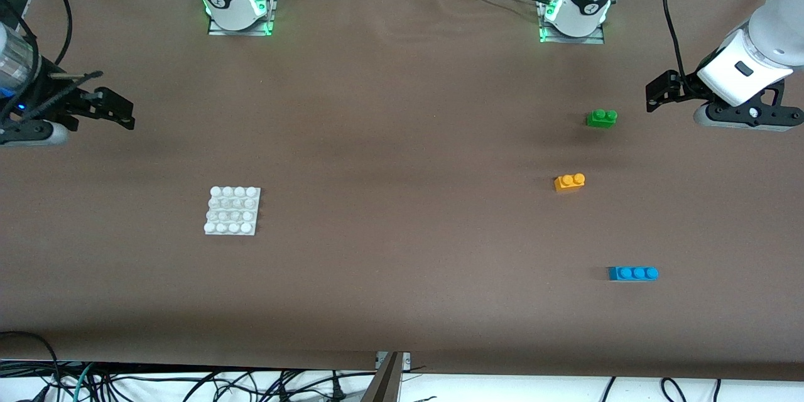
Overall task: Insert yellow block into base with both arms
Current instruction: 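Reach the right gripper down to the white base plate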
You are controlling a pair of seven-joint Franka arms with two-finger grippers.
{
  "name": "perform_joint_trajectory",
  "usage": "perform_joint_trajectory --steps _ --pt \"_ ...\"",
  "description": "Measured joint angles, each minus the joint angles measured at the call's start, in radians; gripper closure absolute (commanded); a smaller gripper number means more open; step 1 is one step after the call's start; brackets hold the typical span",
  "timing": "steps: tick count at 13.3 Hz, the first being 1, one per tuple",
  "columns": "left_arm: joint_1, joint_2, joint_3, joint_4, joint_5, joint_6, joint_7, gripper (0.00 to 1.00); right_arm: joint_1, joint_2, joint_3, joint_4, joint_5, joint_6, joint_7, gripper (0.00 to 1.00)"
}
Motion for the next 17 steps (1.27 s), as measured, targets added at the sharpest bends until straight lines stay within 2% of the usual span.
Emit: perform_joint_trajectory --steps 4,9,11,13,17 --pt "0.0 0.002 0.0 0.0 0.0 0.0 0.0 0.0 0.024 0.087 0.001 -0.004 -0.003 -0.002 0.0 0.0" --pt "0.001 0.003 0.0 0.0 0.0 0.0 0.0 0.0 0.023 0.144 -0.003 -0.006 -0.006 0.006 -0.001 0.0" --pt "0.001 0.003 0.0 0.001 0.0 0.0 0.0 0.0 0.023 0.185 -0.003 -0.045 -0.005 0.103 -0.001 0.0" --pt "0.001 0.004 0.0 0.001 0.0 0.0 0.0 0.0 0.022 0.221 -0.004 -0.127 0.0 0.242 -0.001 0.0" --pt "0.002 0.005 0.001 0.002 0.0 -0.001 0.0 0.0 -0.029 0.29 -0.013 -0.223 0.097 0.398 -0.004 0.0"
